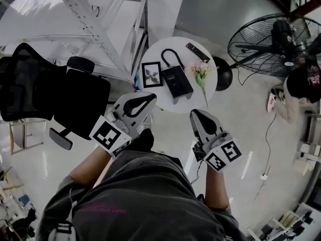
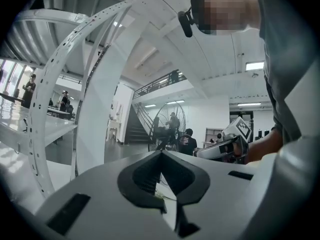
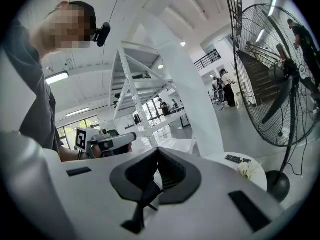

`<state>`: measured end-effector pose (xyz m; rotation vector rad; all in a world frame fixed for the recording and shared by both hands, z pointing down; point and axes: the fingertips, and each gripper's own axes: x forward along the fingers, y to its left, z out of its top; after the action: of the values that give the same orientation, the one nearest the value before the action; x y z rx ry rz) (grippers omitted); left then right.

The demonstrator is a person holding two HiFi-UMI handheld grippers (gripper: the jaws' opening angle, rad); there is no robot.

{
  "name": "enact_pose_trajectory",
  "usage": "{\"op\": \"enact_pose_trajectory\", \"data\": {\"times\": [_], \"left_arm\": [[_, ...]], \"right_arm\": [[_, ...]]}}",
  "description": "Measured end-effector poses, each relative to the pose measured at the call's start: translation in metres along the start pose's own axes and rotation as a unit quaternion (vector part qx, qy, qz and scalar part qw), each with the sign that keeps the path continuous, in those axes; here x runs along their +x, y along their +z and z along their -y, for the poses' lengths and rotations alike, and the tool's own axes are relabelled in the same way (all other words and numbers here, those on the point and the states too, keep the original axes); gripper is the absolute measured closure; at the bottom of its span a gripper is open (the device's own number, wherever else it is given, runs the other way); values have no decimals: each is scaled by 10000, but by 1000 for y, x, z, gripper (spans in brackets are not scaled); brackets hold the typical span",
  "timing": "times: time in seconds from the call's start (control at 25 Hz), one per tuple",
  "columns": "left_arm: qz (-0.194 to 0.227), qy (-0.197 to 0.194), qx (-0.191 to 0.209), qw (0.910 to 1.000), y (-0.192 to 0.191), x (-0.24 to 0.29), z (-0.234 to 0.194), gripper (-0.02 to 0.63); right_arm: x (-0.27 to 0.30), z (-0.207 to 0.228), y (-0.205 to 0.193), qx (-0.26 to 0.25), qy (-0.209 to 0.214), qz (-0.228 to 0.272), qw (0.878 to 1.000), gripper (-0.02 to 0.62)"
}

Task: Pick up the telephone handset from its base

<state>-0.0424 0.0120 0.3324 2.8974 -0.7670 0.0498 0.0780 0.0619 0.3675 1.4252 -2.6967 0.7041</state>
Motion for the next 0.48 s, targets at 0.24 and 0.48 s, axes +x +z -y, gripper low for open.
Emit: {"op": "enact_pose_trajectory", "data": {"times": [0.24,0.48], "left_arm": [[-377,-94,-372,9986,-10,15,-52,592],[-284,-190,-329,9989,-13,25,-80,592]], "right_arm": [[48,18,14,39,-138,-41,9999,578],[75,29,19,73,-278,-73,9996,578]]}}
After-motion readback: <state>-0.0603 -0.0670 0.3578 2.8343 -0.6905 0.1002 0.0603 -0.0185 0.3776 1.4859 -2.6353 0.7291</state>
